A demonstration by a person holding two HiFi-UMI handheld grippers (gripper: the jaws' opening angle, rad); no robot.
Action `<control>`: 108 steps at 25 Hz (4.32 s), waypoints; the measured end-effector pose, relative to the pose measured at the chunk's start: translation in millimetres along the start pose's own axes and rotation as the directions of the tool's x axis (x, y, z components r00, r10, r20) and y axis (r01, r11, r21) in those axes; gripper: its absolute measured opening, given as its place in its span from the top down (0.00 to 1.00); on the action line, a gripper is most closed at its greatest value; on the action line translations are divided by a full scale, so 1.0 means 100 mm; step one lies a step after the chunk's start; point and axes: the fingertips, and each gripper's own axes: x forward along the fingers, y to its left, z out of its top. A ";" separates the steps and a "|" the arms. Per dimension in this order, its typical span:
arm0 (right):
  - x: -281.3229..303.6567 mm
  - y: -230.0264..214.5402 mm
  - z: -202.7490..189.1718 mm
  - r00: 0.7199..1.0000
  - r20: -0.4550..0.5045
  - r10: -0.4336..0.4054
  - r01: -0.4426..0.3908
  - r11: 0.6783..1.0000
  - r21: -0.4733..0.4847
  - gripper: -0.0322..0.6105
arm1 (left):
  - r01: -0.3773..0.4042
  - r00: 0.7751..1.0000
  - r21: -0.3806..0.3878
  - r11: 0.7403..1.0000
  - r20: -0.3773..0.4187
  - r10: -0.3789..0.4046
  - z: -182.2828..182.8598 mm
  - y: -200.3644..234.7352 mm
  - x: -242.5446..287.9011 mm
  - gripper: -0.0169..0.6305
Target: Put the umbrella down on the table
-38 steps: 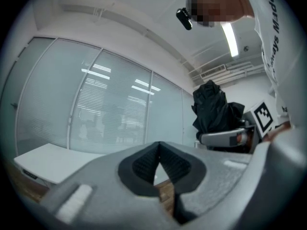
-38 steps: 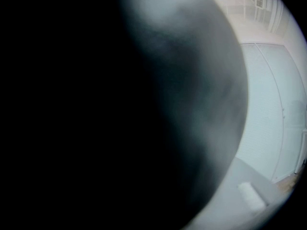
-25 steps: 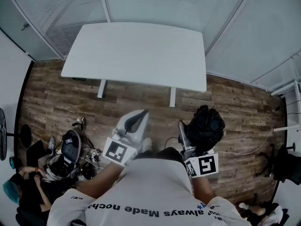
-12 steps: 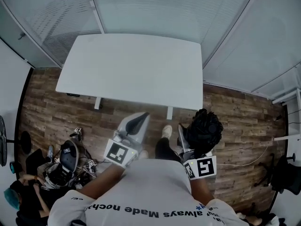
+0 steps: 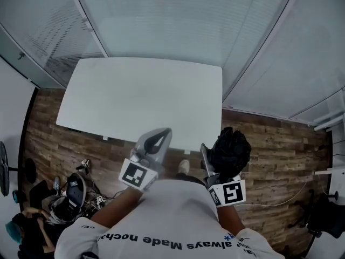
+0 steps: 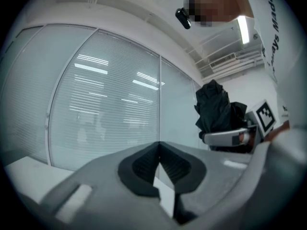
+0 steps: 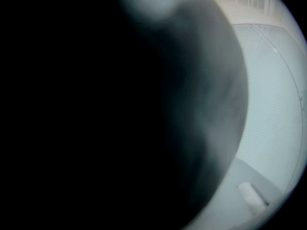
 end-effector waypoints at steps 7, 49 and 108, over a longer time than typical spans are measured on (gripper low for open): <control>0.37 -0.52 -0.01 1.000 -0.007 0.026 -0.026 1.000 -0.006 0.61 | -0.029 1.000 -0.013 1.000 0.001 0.029 -0.01 0.18 0.59 0.97; 1.98 -0.87 -0.66 0.965 -0.263 0.016 -0.002 0.999 0.053 0.61 | 0.024 1.000 -0.064 0.998 -0.009 -0.025 -0.06 1.41 1.33 0.97; 2.42 -1.15 -3.77 0.409 -0.899 0.157 0.056 0.979 0.197 0.62 | 0.000 0.999 -0.082 0.997 -0.034 -0.003 -0.15 1.59 1.12 0.97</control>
